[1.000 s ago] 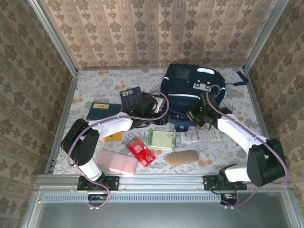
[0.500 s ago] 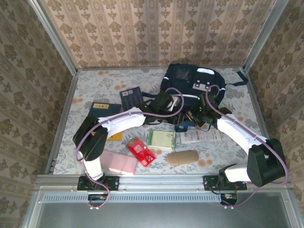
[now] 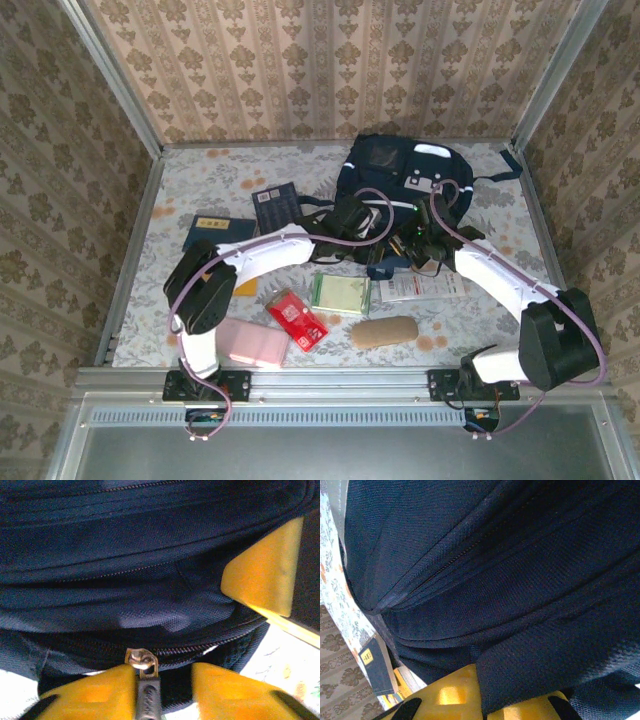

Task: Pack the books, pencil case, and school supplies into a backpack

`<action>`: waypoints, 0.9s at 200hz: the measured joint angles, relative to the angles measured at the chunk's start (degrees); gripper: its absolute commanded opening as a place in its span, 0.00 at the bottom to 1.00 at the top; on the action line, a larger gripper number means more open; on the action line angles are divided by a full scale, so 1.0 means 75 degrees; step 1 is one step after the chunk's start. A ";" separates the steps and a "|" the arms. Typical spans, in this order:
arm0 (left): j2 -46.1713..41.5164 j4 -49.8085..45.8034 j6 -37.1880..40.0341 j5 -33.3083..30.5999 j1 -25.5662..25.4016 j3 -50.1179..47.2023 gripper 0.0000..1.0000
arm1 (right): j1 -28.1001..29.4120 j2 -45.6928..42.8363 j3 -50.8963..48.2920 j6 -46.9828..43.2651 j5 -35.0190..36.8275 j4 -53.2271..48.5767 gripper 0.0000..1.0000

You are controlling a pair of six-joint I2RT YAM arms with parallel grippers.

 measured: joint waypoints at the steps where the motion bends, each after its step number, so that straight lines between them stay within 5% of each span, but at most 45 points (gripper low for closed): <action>1: 0.0003 -0.0006 0.0017 0.0000 0.0000 0.0006 0.22 | -0.0003 0.0000 0.0000 0.0003 0.0000 0.0000 0.00; 58: 0.0079 -0.0172 0.0265 -0.0052 0.0003 0.0035 0.00 | 0.0000 0.0000 0.0000 0.0020 0.0000 -0.0012 0.00; 180: -0.0475 0.0236 0.0399 0.0370 0.0670 -0.0702 0.00 | 0.0073 0.0000 0.0134 -0.0248 -0.0090 -0.0023 0.00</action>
